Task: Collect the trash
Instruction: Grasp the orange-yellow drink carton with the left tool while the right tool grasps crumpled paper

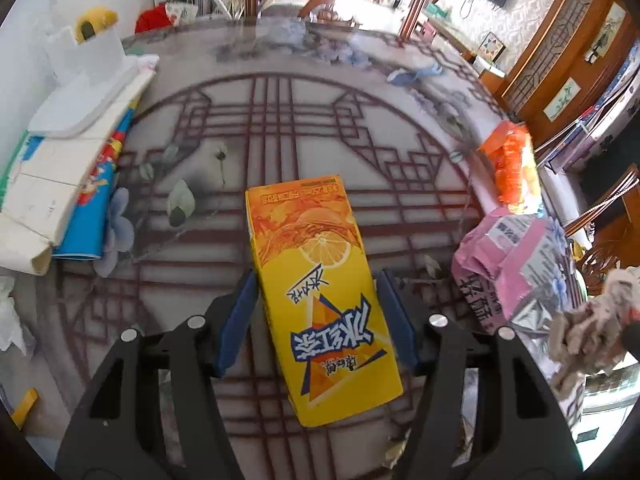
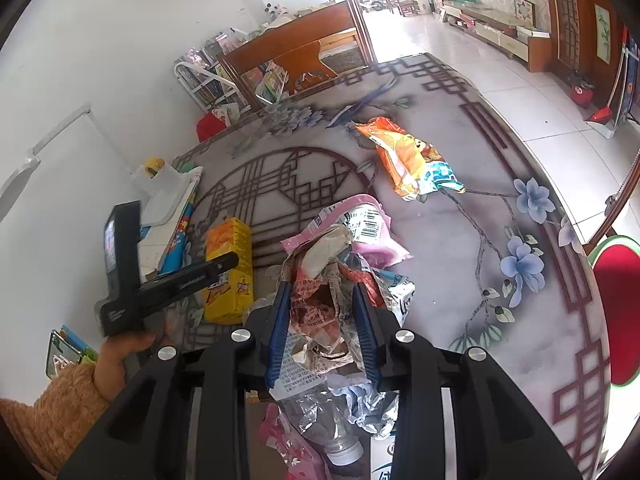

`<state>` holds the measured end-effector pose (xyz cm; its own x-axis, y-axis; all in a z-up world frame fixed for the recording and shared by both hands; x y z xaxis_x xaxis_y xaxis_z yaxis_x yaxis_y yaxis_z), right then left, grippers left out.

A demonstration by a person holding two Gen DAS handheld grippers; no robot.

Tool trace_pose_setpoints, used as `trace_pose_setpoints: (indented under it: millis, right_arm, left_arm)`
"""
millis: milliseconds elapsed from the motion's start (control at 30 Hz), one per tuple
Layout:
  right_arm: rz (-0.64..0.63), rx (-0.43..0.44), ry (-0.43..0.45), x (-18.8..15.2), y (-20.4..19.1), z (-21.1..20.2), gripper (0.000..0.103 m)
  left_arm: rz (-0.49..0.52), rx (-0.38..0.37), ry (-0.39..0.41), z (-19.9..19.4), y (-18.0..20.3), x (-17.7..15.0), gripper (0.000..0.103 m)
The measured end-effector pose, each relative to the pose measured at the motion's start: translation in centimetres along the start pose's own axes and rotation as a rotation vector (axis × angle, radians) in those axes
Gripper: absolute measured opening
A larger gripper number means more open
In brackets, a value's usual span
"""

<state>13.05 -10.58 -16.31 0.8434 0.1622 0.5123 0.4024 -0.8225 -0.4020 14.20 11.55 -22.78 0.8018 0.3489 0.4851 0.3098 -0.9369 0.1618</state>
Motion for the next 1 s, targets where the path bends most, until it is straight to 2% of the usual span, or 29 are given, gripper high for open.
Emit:
trace_pose_setpoints:
  millis: [433, 800, 1000]
  right_arm:
    - [-0.037, 0.01, 0.039, 0.2, -1.2, -1.9, 0.031]
    - [0.026, -0.039, 0.117, -0.2, 1.6, -5.9, 0.031]
    - [0.076, -0.065, 0.135, -1.0, 3.8, -7.2, 0.031]
  left_arm:
    - [-0.005, -0.121, 0.13, -7.4, 3.4, 0.7, 0.059]
    - [0.101, -0.23, 0.171, -11.0, 9.5, -0.4, 0.059]
    - [0.163, -0.247, 0.166, -11.3, 12.0, -1.4, 0.059]
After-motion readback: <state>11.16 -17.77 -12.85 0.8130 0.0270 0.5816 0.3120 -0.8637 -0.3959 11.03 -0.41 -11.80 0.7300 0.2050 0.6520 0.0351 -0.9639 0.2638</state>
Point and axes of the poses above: each gripper's, at about its wrist camera, not at the fingertips, and z roughly the way its jaws point, y to its right, x to its top, the point moved 8 cm from there along z, roughly the way its jaws point
